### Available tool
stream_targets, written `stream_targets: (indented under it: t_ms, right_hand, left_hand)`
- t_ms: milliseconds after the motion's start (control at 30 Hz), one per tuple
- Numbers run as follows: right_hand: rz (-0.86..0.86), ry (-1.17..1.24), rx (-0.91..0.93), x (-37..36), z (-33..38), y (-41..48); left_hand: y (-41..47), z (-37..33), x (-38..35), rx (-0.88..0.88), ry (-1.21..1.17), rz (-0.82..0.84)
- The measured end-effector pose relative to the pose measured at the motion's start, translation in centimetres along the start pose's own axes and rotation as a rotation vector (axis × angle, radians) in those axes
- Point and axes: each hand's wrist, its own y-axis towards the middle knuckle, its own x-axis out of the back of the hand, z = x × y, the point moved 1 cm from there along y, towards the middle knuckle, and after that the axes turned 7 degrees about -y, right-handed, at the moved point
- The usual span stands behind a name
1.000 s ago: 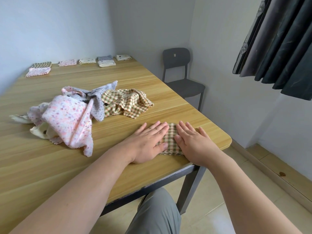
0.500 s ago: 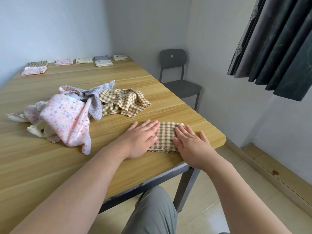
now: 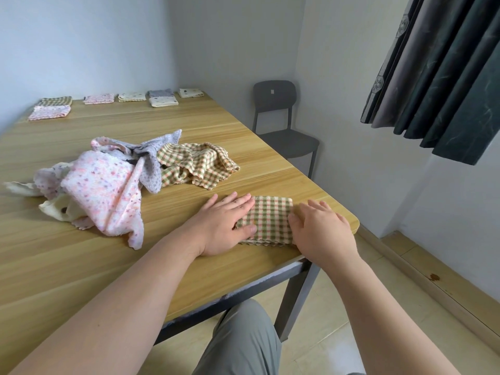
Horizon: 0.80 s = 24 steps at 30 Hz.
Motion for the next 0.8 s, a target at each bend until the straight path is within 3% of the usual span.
stream_targets:
  t_ms: [167, 267, 367, 667, 800]
  right_hand:
    - [-0.061, -0.058, -0.136, 1.2, 1.1, -0.5]
    - [-0.022, -0.088, -0.138, 2.4, 2.2, -0.6]
    - [0.146, -0.036, -0.177, 2.6, 2.6, 0.4]
    - [0.232, 0.596, -0.176, 3.0, -0.9, 4.7]
    - [0.315, 0.826, -0.104, 4.1, -3.6, 8.6]
  left_hand:
    - [1.5, -1.8, 1.0, 0.049, -0.104, -0.195]
    - [3.1, -3.0, 2.2, 0.051, -0.061, -0.169]
    - [4.9, -3.9, 3.7, 0.096, -0.042, -0.086]
    - [9.1, -3.3, 5.5, 0.238, -0.343, 0.141]
    - [10.9, -3.0, 7.4, 0.327, -0.774, 0.161]
